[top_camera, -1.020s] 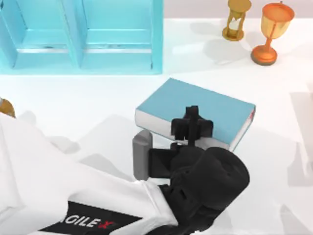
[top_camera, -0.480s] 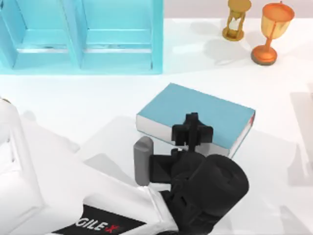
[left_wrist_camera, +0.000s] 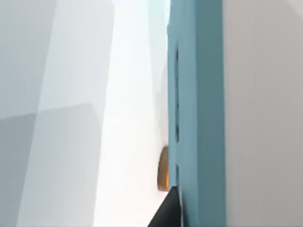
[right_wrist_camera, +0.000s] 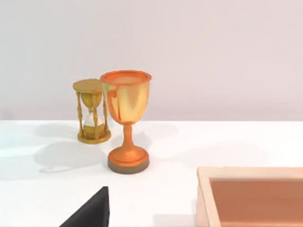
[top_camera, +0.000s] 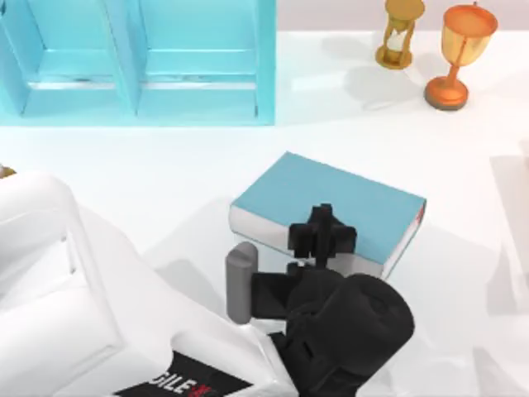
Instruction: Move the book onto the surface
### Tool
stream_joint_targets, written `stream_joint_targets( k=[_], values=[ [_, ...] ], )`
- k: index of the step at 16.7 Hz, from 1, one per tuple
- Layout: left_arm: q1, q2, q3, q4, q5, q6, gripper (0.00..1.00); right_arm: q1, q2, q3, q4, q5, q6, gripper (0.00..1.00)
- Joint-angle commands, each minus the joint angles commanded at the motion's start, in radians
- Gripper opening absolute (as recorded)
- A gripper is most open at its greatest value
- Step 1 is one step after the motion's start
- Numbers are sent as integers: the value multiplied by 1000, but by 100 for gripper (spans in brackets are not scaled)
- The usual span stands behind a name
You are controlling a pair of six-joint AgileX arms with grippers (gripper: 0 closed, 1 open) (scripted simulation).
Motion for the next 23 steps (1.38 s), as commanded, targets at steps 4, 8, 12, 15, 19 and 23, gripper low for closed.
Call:
stream_joint_targets(
  k=[4,8,12,15,19,23],
  values=[
    [0,0,0,0,0,0,38,0,0,0,0,0,0,100],
    [0,0,0,0,0,0,68,0,0,0,0,0,0,100],
    [0,0,0,0,0,0,98,0,0,0,0,0,0,100],
    [0,0,0,0,0,0,100,0,0,0,0,0,0,100],
    [0,0,0,0,0,0,100,0,0,0,0,0,0,100],
    [-8,0,2,-12,-4,-13,100,0,0,0,0,0,0,100]
  ],
)
